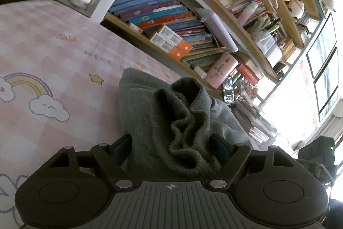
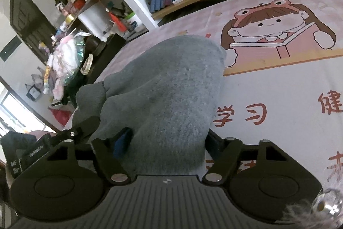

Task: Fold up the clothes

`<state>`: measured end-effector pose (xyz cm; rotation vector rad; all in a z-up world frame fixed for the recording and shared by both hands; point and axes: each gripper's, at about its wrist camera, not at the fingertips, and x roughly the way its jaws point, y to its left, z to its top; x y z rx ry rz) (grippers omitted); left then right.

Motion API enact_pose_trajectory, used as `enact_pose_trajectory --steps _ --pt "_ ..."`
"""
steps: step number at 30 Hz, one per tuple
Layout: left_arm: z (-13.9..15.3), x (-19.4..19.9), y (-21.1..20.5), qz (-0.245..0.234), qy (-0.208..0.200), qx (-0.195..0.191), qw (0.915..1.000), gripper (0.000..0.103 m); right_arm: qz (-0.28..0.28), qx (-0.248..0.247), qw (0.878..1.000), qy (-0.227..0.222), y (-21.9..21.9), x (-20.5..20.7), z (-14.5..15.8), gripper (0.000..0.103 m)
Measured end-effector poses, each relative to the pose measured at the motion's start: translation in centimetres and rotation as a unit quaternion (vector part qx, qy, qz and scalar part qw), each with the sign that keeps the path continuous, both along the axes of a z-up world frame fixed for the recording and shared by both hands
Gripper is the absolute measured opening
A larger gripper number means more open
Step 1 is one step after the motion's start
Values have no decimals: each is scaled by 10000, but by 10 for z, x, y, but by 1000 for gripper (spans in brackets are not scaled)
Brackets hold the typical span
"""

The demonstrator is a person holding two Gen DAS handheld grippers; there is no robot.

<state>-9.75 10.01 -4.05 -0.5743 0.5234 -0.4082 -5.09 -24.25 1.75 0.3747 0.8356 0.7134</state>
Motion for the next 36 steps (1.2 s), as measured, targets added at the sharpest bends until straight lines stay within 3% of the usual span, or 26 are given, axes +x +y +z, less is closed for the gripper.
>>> enact_pose_trajectory --steps 1,5,8,18,30,36 --pt "0 0 -1 -9 -1 2 10000 79 23 -4 10000 -31 0 -1 0 60" --pt "11 -6 -13 90 -217 277 9993 59 112 -80 9994 -317 1 -6 4 51" --pt "18 -8 -17 79 -307 346 9989 54 156 -132 9987 -470 -1 -4 9 48" --pt "32 18 -29 -91 -308 433 9985 54 294 -294 9947 -940 -8 9 26 46" --pt "59 72 -49 -244 -414 874 9950 55 271 -198 9937 -1066 -15 70 34 46" --pt "59 109 -58 -267 -515 925 9940 55 246 -169 9933 -1113 -18 102 37 46"
